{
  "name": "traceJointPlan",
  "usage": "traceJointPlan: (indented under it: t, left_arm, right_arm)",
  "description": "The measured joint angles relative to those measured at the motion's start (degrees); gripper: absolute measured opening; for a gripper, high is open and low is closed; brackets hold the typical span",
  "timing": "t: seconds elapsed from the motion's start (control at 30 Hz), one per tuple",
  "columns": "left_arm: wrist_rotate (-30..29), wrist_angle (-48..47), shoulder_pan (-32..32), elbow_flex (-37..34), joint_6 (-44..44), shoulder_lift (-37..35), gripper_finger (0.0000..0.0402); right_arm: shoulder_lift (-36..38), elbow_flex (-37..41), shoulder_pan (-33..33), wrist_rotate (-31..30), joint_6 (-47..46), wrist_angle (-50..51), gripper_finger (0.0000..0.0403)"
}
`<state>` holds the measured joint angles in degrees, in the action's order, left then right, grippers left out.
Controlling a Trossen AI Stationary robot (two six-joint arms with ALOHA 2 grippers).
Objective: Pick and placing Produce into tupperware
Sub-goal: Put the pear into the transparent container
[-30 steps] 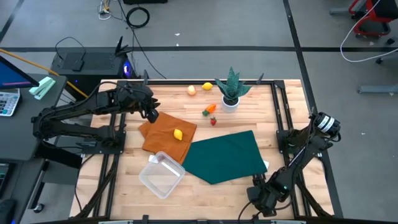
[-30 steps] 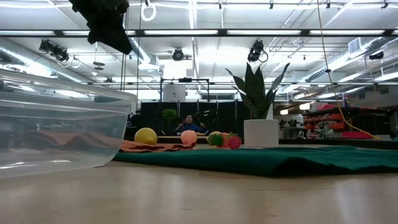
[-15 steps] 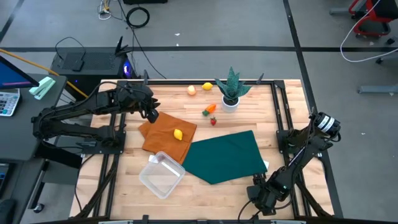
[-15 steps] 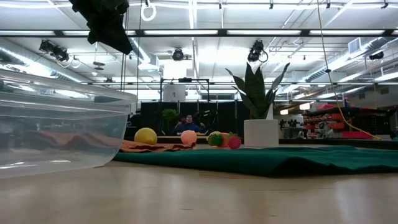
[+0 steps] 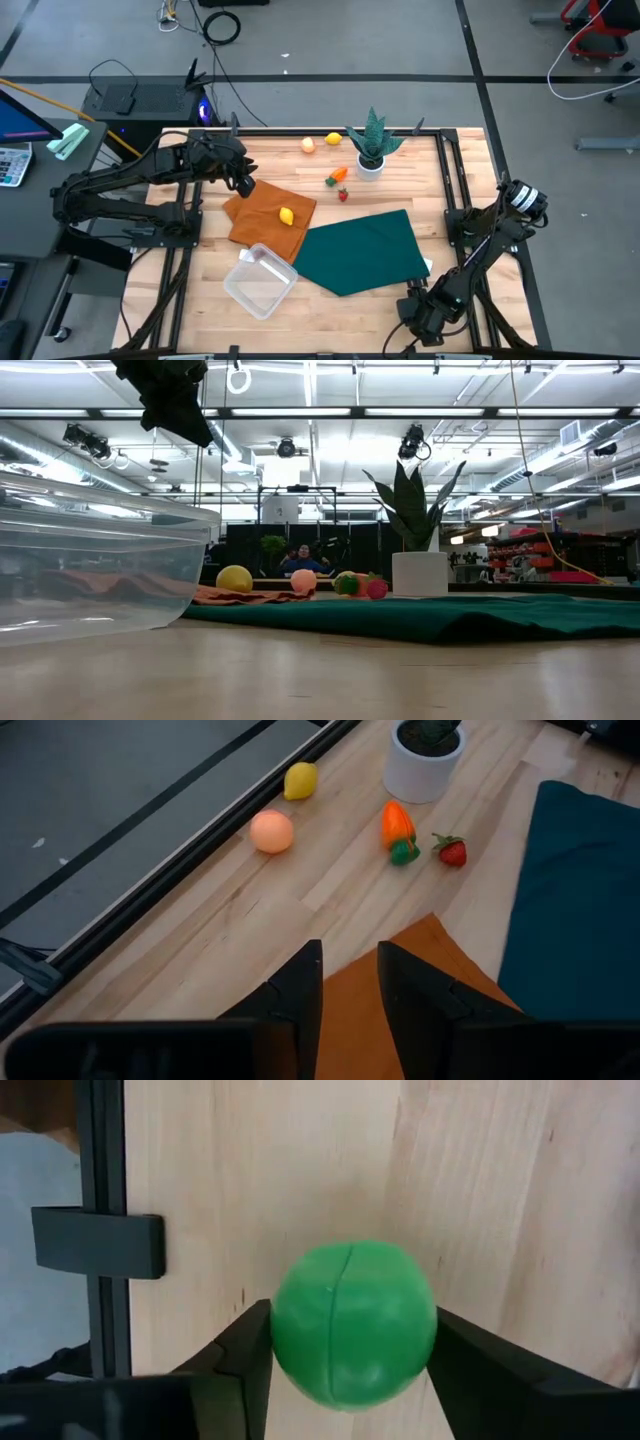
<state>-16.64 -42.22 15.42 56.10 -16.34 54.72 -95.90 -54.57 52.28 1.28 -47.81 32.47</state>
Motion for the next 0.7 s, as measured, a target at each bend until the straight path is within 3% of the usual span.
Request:
traceJointPlan:
  t: [0.23, 0.7]
  left_arm:
    - [0.01, 0.00, 0.00, 0.00, 0.00, 0.00, 0.0107]
    - [0.02, -0.04, -0.02, -0.01, -0.02, 0.02, 0.0107]
  right_arm:
    - [0.00, 0.00, -3.24, 0.04, 0.92, 0.04, 0.0188]
    - [3.32, -0.20, -14.89, -3.54, 14.81, 0.71, 0.0184]
